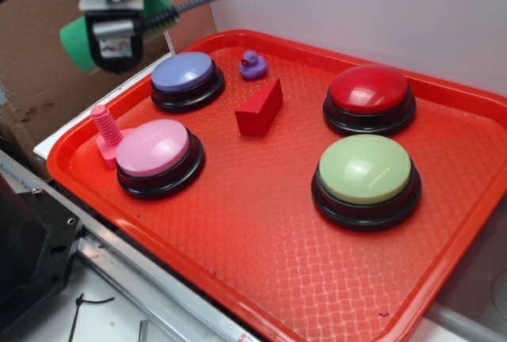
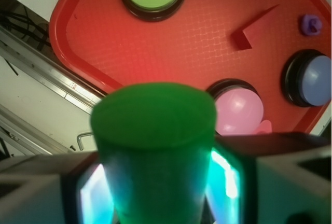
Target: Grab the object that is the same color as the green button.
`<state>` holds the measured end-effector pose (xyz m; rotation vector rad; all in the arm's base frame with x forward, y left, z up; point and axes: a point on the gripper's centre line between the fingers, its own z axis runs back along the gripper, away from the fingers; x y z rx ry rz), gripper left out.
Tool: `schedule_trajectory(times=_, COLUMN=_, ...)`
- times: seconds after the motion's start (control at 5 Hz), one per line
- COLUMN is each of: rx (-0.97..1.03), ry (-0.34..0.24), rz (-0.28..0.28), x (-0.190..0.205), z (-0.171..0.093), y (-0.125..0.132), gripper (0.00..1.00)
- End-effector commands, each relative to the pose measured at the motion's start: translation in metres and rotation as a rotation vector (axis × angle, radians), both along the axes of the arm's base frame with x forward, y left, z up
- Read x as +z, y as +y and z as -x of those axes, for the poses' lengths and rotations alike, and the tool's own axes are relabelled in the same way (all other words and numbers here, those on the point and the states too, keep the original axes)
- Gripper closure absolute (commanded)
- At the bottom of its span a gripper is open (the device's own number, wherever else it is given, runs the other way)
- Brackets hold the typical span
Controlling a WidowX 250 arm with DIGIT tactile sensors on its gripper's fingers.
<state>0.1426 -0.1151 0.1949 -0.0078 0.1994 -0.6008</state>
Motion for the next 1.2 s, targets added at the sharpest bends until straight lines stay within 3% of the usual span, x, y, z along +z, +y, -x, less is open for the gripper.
schedule_trajectory(times=0.0, rx=-0.032, ry=0.029, rz=-0.039, x=0.018, z=-0.008, y=0.004, gripper=1.0)
schedule_trajectory(times=0.4, rx=-0.083, ry=0.077, rz=-0.087, x=-0.001, z=-0.006, y=-0.002, gripper=1.0)
schedule_trajectory(times=0.6, rx=-0.114, ry=0.067, rz=-0.039, x=-0.007, z=-0.007, y=-0.005, gripper=1.0)
schedule_trajectory(times=1.0, rx=-0.065, ry=0.015, rz=-0.013, x=-0.009, z=-0.014, y=0.004, gripper=1.0)
